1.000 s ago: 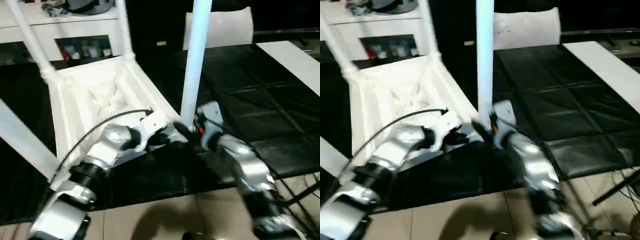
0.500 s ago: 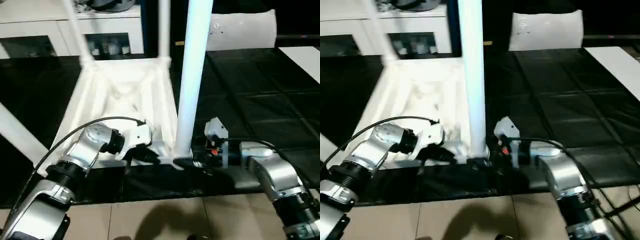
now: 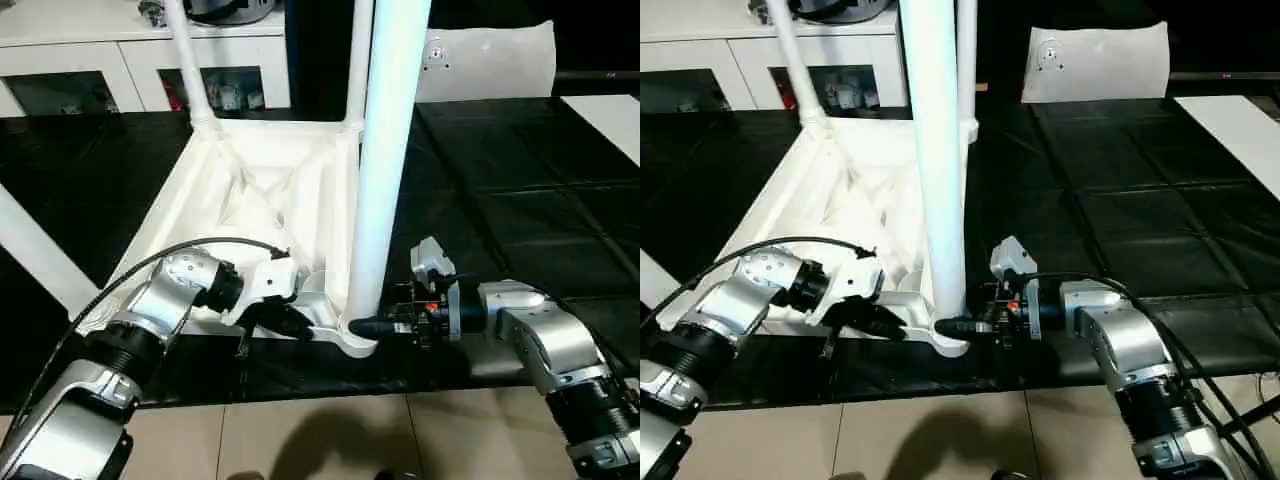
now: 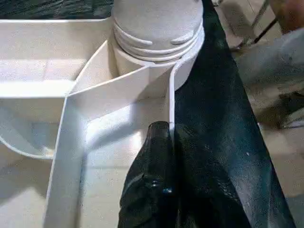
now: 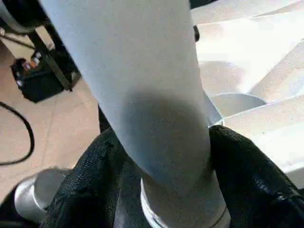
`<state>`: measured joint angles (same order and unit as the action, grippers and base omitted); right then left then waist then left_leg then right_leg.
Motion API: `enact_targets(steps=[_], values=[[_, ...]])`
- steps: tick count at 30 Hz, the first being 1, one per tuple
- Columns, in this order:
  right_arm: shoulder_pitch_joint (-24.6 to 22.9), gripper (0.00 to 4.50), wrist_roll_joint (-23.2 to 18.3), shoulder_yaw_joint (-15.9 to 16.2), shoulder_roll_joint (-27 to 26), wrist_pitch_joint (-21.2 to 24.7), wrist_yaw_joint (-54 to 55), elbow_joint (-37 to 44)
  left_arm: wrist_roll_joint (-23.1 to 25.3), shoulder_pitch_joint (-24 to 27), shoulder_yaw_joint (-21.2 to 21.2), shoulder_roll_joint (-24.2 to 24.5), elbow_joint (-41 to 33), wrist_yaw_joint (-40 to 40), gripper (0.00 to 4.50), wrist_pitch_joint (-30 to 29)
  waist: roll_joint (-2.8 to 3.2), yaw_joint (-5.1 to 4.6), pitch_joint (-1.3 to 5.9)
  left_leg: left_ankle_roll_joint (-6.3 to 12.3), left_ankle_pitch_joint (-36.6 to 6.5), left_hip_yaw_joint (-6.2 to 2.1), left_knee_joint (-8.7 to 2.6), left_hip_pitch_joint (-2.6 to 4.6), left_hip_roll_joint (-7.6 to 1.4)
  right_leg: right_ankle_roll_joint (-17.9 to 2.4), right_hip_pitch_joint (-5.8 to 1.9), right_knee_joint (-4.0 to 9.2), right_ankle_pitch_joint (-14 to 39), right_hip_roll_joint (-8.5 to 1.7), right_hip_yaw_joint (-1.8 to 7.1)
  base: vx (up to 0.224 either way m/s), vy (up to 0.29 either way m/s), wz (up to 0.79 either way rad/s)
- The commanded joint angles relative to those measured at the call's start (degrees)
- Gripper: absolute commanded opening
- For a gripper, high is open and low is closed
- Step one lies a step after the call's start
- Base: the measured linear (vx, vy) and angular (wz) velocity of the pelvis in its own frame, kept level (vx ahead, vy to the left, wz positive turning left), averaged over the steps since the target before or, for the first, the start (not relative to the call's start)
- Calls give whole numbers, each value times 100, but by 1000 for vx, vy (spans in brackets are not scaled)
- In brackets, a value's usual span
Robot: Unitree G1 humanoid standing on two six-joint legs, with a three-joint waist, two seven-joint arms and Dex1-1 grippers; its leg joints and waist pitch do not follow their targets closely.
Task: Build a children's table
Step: Rotate leg to tighten
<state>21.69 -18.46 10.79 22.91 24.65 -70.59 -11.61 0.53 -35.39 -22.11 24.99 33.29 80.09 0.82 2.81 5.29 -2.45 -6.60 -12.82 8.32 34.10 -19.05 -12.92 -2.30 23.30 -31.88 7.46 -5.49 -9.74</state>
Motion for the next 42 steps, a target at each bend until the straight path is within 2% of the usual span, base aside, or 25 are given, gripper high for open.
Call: enact_targets(steps=[1,3,4,6,7,8,9,10,13,15,17,18,19,22,23,24,25,29,30,33,34,36,38,41,42], values=[[-128,252,5,35,-314,54,578,293,-74,-102,273,-217,-304,-622,0,-318,-44,-44,339,402,-647,105,-404,-74,-25,-501,-387,370,2205,-300,334,0,0,0],[-142,244,106,13,-406,30,842,291,-55,-111,299,-270,-325,-757,0,-423,-57,-73,322,324,-700,106,-409,-78,8,-384,-392,406,2390,-286,313,0,0,0],[-98,225,334,-52,-691,110,1545,206,-49,-155,401,-483,-360,-1176,0,-753,-43,-97,307,288,-703,107,-408,-72,25,-329,-379,429,2520,-281,299,0,0,0],[-29,222,444,-153,-983,231,2130,108,-66,-197,491,-705,-398,-1543,0,-1062,-51,-149,292,210,-754,111,-401,-74,53,-232,-378,467,2728,-274,270,0,0,0],[104,222,529,-289,-1405,455,2868,-17,5,-284,582,-1031,-390,-2146,0,-1373,-40,-207,287,184,-805,101,-397,-83,71,-175,-379,489,2835,-268,248,0,0,0],[104,214,529,-289,-1405,455,2868,-17,5,-284,582,-1031,-390,-2146,0,-1373,-43,-242,285,174,-835,99,-391,-83,81,-150,-376,498,2872,-260,240,0,0,0],[234,211,741,-251,-1691,529,3395,-147,88,-389,669,-1322,-300,-2720,0,-1596,-43,-304,291,194,-874,92,-380,-93,100,-94,-387,515,2926,-248,216,0,0,0],[236,211,746,-250,-1696,530,3405,-150,90,-391,671,-1327,-298,-2732,0,-1600,-38,-367,293,223,-834,82,-375,-117,104,-94,-393,514,2848,-247,216,0,0,0],[606,210,1117,-363,-2330,682,4654,-657,281,-596,902,-1888,-54,-4017,0,-1866,-10,-463,315,299,-697,77,-358,-133,125,-186,-400,490,2622,-237,214,0,0,0],[670,210,1228,-355,-2424,634,4821,-784,350,-620,936,-1968,-43,-4222,0,-1916,-15,-493,330,363,-635,75,-355,-132,123,-236,-413,486,2490,-236,216,0,0,0],[691,210,1278,-368,-2506,552,4893,-848,416,-618,954,-2006,-78,-4350,0,-1966,6,-485,344,468,-464,69,-366,-145,104,-309,-432,457,2216,-246,236,0,0,0],[694,259,1286,-368,-2524,525,4903,-861,433,-618,959,-2011,-83,-4386,0,-1964,4,-486,350,523,-391,65,-373,-147,86,-388,-433,431,2012,-243,251,0,0,0],[689,271,1295,-365,-2551,452,4913,-864,445,-611,959,-2001,-96,-4399,0,-1952,1,-482,354,566,-372,66,-375,-139,73,-463,-431,409,1862,-247,264,0,0,0],[636,277,1274,-413,-2602,264,4871,-812,451,-559,912,-1922,-173,-4208,0,-1894,5,-491,338,608,-447,78,-384,-128,64,-574,-429,403,1808,-255,280,0,0,0],[616,308,1260,-435,-2603,204,4855,-792,442,-539,897,-1889,-196,-4132,0,-1878,5,-490,337,602,-478,80,-385,-120,65,-578,-427,404,1839,-259,282,0,0,0],[616,318,1260,-435,-2603,204,4855,-792,442,-539,897,-1889,-196,-4132,0,-1878,6,-488,333,596,-505,78,-390,-117,63,-587,-429,406,1878,-259,285,0,0,0],[503,320,1275,-388,-2464,21,4675,-680,386,-467,858,-1747,-242,-3870,0,-1751,11,-486,331,597,-537,76,-392,-122,65,-574,-433,411,1897,-263,285,0,0,0],[284,338,1212,-326,-2079,-231,4143,-450,354,-336,720,-1409,-274,-3290,0,-1292,25,-522,343,637,-522,50,-397,-136,55,-609,-456,378,1699,-265,292,0,0,0],[193,364,1148,-288,-1876,-341,3818,-327,343,-286,664,-1260,-286,-3021,0,-1144,10,-539,339,695,-494,62,-387,-141,50,-663,-453,363,1579,-259,308,0,0,0],[5,384,1086,-137,-1410,-558,3060,-75,354,-207,545,-970,-301,-2533,0,-835,19,-501,334,798,-534,70,-387,-121,25,-736,-445,352,1483,-267,323,0,0,0],[-118,397,1058,-13,-1047,-677,2517,72,283,-120,478,-783,-391,-2120,0,-746,19,-481,336,804,-538,72,-393,-117,16,-772,-445,339,1497,-275,328,0,0,0],[-154,408,1047,-8,-932,-710,2311,104,268,-98,437,-709,-404,-1973,0,-691,8,-451,324,807,-529,78,-396,-121,5,-801,-441,325,1499,-275,339,0,0,0],[-175,420,922,-21,-603,-713,1776,174,221,-29,280,-458,-394,-1394,0,-299,14,-429,318,741,-632,82,-403,-102,3,-791,-426,350,1680,-273,335,0,0,0],[-159,420,763,-4,-344,-743,1295,234,86,23,214,-284,-431,-883,0,-137,16,-361,317,701,-686,87,-409,-90,-8,-741,-423,353,1789,-286,348,0,0,0],[-159,420,692,17,-250,-765,1097,252,61,24,179,-224,-429,-725,0,-80,-17,-325,330,698,-652,100,-404,-78,-14,-756,-416,345,1746,-281,357,0,0,0]])
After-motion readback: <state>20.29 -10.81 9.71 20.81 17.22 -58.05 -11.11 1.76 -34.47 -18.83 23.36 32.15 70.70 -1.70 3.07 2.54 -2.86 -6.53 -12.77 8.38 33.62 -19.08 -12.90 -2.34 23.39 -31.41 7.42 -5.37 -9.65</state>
